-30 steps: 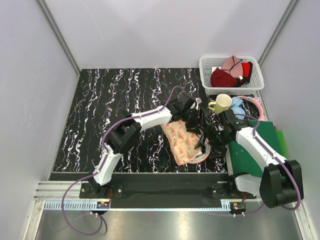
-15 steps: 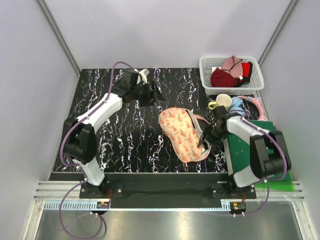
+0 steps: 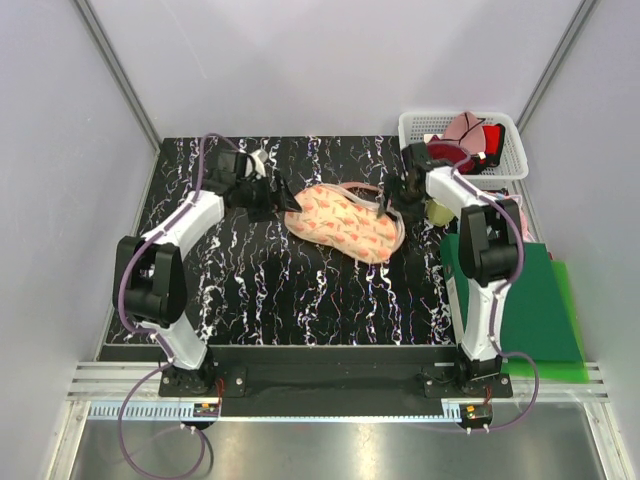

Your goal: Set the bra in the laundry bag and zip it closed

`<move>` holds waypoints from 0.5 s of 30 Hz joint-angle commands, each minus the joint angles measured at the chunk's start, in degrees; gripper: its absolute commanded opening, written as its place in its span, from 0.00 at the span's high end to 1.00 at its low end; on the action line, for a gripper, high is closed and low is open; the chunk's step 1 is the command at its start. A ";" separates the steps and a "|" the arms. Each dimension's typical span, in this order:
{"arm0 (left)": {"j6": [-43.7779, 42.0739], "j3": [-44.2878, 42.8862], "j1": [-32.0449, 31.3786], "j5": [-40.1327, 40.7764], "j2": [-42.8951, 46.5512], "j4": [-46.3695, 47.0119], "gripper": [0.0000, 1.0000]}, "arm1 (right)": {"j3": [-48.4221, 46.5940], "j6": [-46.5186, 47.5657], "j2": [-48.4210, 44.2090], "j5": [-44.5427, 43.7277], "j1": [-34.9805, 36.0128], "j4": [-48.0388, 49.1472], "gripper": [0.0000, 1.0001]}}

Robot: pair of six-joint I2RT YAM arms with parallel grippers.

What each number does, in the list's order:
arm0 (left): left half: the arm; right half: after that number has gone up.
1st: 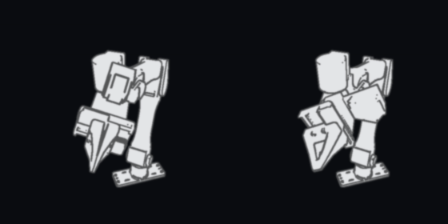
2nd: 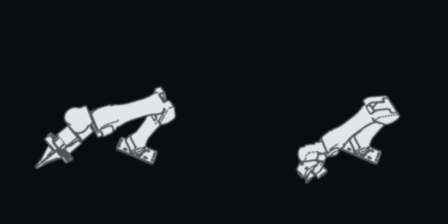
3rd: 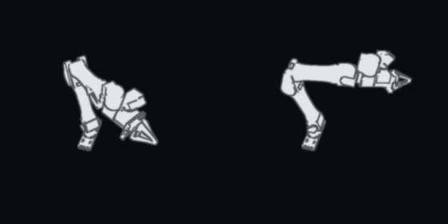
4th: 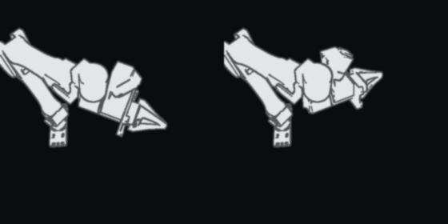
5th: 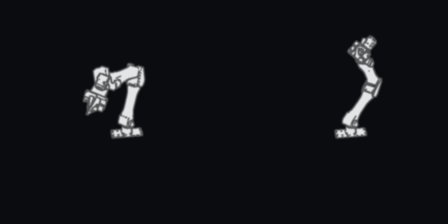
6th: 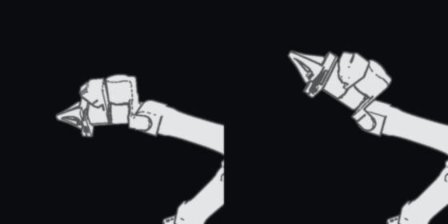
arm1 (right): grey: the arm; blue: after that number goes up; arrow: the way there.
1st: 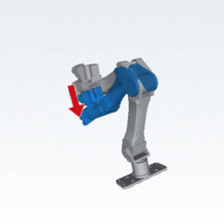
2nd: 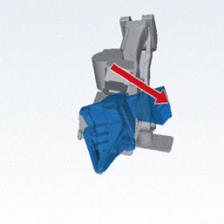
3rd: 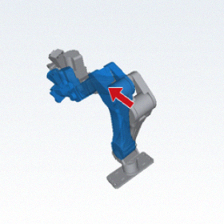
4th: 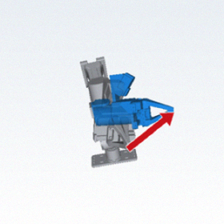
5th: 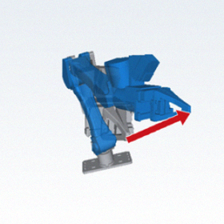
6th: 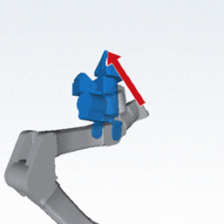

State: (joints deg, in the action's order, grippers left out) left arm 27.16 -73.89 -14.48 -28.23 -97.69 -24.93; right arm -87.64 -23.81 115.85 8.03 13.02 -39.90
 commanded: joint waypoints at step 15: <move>-4.47 -13.03 6.48 -7.62 -20.06 2.87 0.04 | -3.86 -0.36 -7.03 1.29 0.26 -5.80 0.00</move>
State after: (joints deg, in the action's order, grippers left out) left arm 25.82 -81.78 -8.36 -30.85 -113.86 -23.46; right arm -92.66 -25.93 118.30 9.67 13.04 -43.55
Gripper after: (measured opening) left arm 0.962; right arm 0.964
